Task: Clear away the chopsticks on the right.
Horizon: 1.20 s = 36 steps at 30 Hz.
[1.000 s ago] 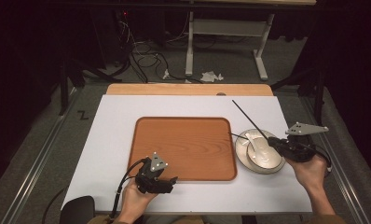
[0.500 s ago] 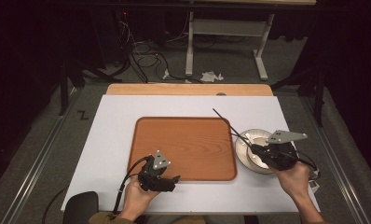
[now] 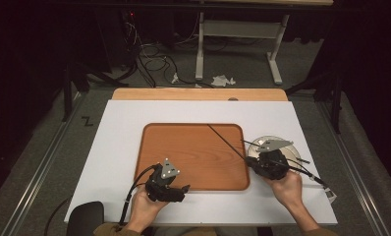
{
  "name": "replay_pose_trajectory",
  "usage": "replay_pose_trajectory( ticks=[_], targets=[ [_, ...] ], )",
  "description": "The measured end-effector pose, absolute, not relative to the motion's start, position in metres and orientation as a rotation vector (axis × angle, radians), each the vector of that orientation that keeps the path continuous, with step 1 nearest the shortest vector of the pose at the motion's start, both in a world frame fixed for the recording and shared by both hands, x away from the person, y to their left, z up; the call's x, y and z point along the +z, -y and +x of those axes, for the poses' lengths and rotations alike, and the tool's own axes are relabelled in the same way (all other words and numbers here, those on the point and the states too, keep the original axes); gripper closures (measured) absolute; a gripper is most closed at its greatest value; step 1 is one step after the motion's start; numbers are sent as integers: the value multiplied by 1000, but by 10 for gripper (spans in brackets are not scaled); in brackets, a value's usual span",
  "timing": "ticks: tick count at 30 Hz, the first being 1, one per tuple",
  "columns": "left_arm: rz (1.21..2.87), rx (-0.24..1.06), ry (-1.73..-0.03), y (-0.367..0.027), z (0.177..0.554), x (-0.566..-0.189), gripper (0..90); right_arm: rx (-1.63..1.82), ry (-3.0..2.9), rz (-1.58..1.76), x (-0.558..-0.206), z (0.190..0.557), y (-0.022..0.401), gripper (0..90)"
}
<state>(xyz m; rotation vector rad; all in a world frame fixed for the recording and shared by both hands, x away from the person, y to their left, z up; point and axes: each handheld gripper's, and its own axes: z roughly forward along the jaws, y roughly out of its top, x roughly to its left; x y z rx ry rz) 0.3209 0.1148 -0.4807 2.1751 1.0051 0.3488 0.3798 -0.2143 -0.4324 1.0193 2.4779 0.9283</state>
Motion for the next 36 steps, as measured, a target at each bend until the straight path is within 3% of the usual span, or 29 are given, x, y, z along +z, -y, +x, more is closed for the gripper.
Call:
replay_pose_trajectory(
  ticks=[21, 36],
  targets=[
    [2190, 355, -1005, -113, 319, -482, 279, 698, -2611, 1038, -481, 394, 177, 856],
    [2192, 357, -1004, -113, 318, -482, 280, 608, -2583, 1035, -488, 397, 176, 825]
  ],
)
